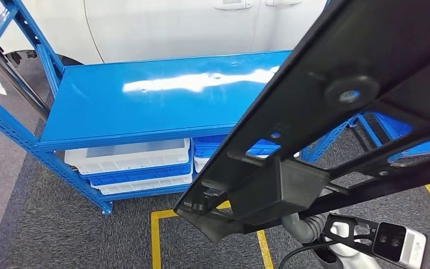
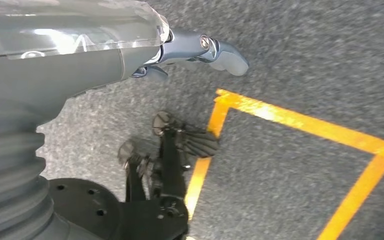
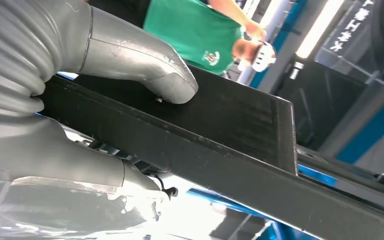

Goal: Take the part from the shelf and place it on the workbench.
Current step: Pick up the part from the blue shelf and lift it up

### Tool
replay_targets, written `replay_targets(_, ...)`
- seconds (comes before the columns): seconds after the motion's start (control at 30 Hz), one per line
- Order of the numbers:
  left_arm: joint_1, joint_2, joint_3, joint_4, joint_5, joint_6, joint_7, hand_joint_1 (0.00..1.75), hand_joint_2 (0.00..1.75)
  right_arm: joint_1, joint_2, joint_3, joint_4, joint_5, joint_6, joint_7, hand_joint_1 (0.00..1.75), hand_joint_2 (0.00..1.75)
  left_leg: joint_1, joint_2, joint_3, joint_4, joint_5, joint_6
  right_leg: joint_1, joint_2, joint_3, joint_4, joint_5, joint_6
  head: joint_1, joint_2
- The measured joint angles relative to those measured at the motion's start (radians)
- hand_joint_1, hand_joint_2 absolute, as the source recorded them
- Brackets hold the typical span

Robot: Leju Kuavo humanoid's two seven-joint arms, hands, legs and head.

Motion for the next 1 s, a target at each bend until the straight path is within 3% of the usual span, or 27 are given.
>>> replay_targets(0.07,0.004,-0.005,0.000,0.000,-0.001,0.000,0.000,0.00,1.75,0.020,0.000,-0.001,-0.003,0.025,0.018,-0.001,1.75,1.75,0.002,0.004,-0.009,0.000,0.016,-0.010,0.009,-0.004,0.057,-0.099,-0.016,-0.006,0.000,0.000)
replay_targets(0.13,0.005,-0.007,0.000,0.000,-0.005,-0.002,0.000,0.00,1.75,0.037,0.000,-0.002,-0.008,0.042,0.045,-0.001,1.75,1.75,0.005,0.006,-0.014,-0.004,0.027,-0.021,0.009,-0.003,0.059,-0.119,-0.006,-0.012,0.000,0.000)
replay_targets(0.17,0.005,-0.008,0.000,0.000,-0.008,-0.003,0.000,0.00,1.75,0.042,0.000,-0.002,-0.011,0.047,0.058,-0.001,1.75,1.75,0.005,0.005,-0.020,0.002,0.016,-0.027,0.007,-0.003,0.054,-0.124,0.004,-0.017,0.000,0.000)
replay_targets(0.23,0.006,-0.010,0.000,0.000,-0.014,-0.006,-0.003,0.00,1.75,0.040,-0.001,-0.002,-0.014,0.047,0.070,-0.001,1.75,1.75,0.006,0.001,-0.047,0.073,-0.054,-0.038,0.001,-0.006,0.038,-0.130,0.026,-0.029,0.000,0.000)
replay_targets(0.3,0.006,-0.011,0.000,0.000,-0.017,-0.012,-0.009,0.00,1.75,0.023,-0.002,-0.002,-0.013,0.032,0.066,-0.001,1.75,1.75,0.010,0.000,-0.085,0.213,-0.145,-0.047,0.002,-0.005,0.013,-0.123,0.042,-0.033,0.000,0.000)
replay_targets(0.33,0.005,-0.011,0.000,0.000,-0.018,-0.014,-0.013,0.00,1.75,0.011,-0.002,-0.002,-0.010,0.021,0.063,-0.001,1.75,1.75,0.012,0.000,-0.097,0.271,-0.166,-0.050,0.002,-0.005,-0.001,-0.118,0.049,-0.032,0.000,0.000)
replay_targets(0.37,0.005,-0.011,0.000,0.000,-0.018,-0.015,-0.016,0.00,1.75,0.000,-0.002,-0.002,-0.008,0.009,0.060,-0.001,1.75,1.75,0.014,0.000,-0.093,0.299,-0.165,-0.053,0.002,-0.004,-0.015,-0.112,0.056,-0.030,0.000,0.000)
replay_targets(0.4,0.004,-0.011,0.000,0.000,-0.019,-0.016,-0.018,0.00,1.75,-0.010,-0.002,-0.002,-0.005,-0.001,0.058,-0.001,1.75,1.75,0.016,0.000,-0.072,0.291,-0.146,-0.055,0.001,-0.004,-0.030,-0.104,0.062,-0.027,0.000,0.000)
replay_targets(0.47,0.003,-0.011,-0.001,0.000,-0.020,-0.016,-0.021,0.00,1.75,-0.024,-0.002,-0.002,0.000,-0.019,0.053,-0.001,1.75,1.75,0.021,-0.003,0.018,0.173,-0.102,-0.055,0.000,-0.003,-0.056,-0.088,0.070,-0.020,0.000,0.000)
replay_targets(0.53,0.001,-0.011,-0.001,0.000,-0.022,-0.015,-0.022,0.00,1.75,-0.032,-0.002,-0.003,0.002,-0.032,0.046,-0.001,1.75,1.75,0.019,-0.010,0.097,0.047,-0.098,-0.049,0.000,-0.002,-0.075,-0.076,0.080,-0.010,0.000,0.000)
replay_targets(0.57,0.000,-0.011,-0.001,0.000,-0.023,-0.014,-0.023,0.00,1.75,-0.034,-0.002,-0.004,0.002,-0.037,0.044,-0.001,1.75,1.75,0.016,-0.013,0.114,0.015,-0.105,-0.045,-0.001,-0.003,-0.081,-0.073,0.086,-0.003,0.000,0.000)
replay_targets(0.63,0.001,-0.011,-0.002,0.000,-0.024,-0.011,-0.023,0.00,1.75,-0.032,-0.002,-0.005,0.002,-0.041,0.045,-0.001,1.75,1.75,0.013,-0.012,0.109,0.004,-0.097,-0.032,-0.003,-0.001,-0.088,-0.071,0.099,0.010,0.000,0.000)
replay_targets(0.67,0.000,-0.012,-0.002,0.000,-0.024,-0.009,-0.023,0.00,1.75,-0.029,-0.001,-0.005,0.002,-0.043,0.047,-0.001,1.75,1.75,0.013,-0.009,0.103,0.001,-0.088,-0.023,-0.005,0.000,-0.095,-0.066,0.092,0.015,0.000,0.000)
replay_targets(0.7,-0.001,-0.012,-0.002,0.000,-0.022,-0.006,-0.023,0.00,1.75,-0.026,0.000,-0.006,0.003,-0.043,0.052,-0.001,1.75,1.75,0.014,-0.006,0.094,-0.002,-0.077,-0.013,-0.006,0.002,-0.105,-0.047,0.068,0.019,0.000,0.000)
replay_targets(0.73,-0.002,-0.013,-0.002,0.000,-0.020,-0.003,-0.023,0.00,1.75,-0.024,0.002,-0.007,0.004,-0.045,0.056,-0.001,1.75,1.75,0.015,-0.003,0.082,-0.006,-0.065,-0.004,-0.007,0.003,-0.120,-0.008,0.026,0.022,0.000,0.000)
replay_targets(0.8,-0.003,-0.013,-0.001,0.000,-0.015,0.001,-0.022,0.00,1.75,-0.027,0.004,-0.009,0.008,-0.056,0.062,-0.001,1.75,1.75,0.010,0.000,0.054,-0.005,-0.044,0.004,-0.008,0.003,-0.153,0.120,-0.075,0.024,0.000,0.000)
replay_targets(0.83,-0.004,-0.013,-0.001,0.000,-0.013,0.002,-0.022,0.00,1.75,-0.033,0.005,-0.009,0.011,-0.065,0.060,0.001,1.75,1.75,0.008,0.002,0.040,-0.003,-0.034,0.004,-0.008,0.003,-0.164,0.183,-0.102,0.025,0.000,0.000)
replay_targets(0.87,-0.005,-0.012,-0.001,0.000,-0.011,0.002,-0.022,0.00,1.75,-0.042,0.005,-0.010,0.015,-0.078,0.055,0.004,1.75,1.75,0.006,0.003,0.024,-0.001,-0.023,0.004,-0.008,0.003,-0.164,0.223,-0.103,0.024,0.000,0.000)
replay_targets(0.9,-0.006,-0.012,0.000,0.000,-0.010,0.002,-0.022,0.00,1.75,-0.055,0.005,-0.010,0.017,-0.092,0.048,0.009,1.75,1.75,0.004,0.005,0.007,0.002,-0.012,0.004,-0.008,0.003,-0.147,0.230,-0.079,0.022,0.000,0.000)
replay_targets(0.97,-0.009,-0.012,0.000,0.000,-0.010,0.002,-0.021,0.00,1.75,-0.082,0.005,-0.011,0.018,-0.116,0.032,0.021,1.75,1.75,0.002,0.006,-0.023,0.009,0.010,0.001,-0.005,0.003,-0.062,0.142,-0.021,0.014,0.000,0.000)
replay_targets(1.0,-0.011,-0.013,0.000,0.000,-0.010,0.001,-0.020,0.00,1.75,-0.093,0.005,-0.011,0.018,-0.123,0.028,0.027,1.75,1.75,0.000,0.006,-0.034,0.012,0.019,-0.001,-0.001,0.001,-0.003,0.060,-0.017,0.007,0.000,0.000)
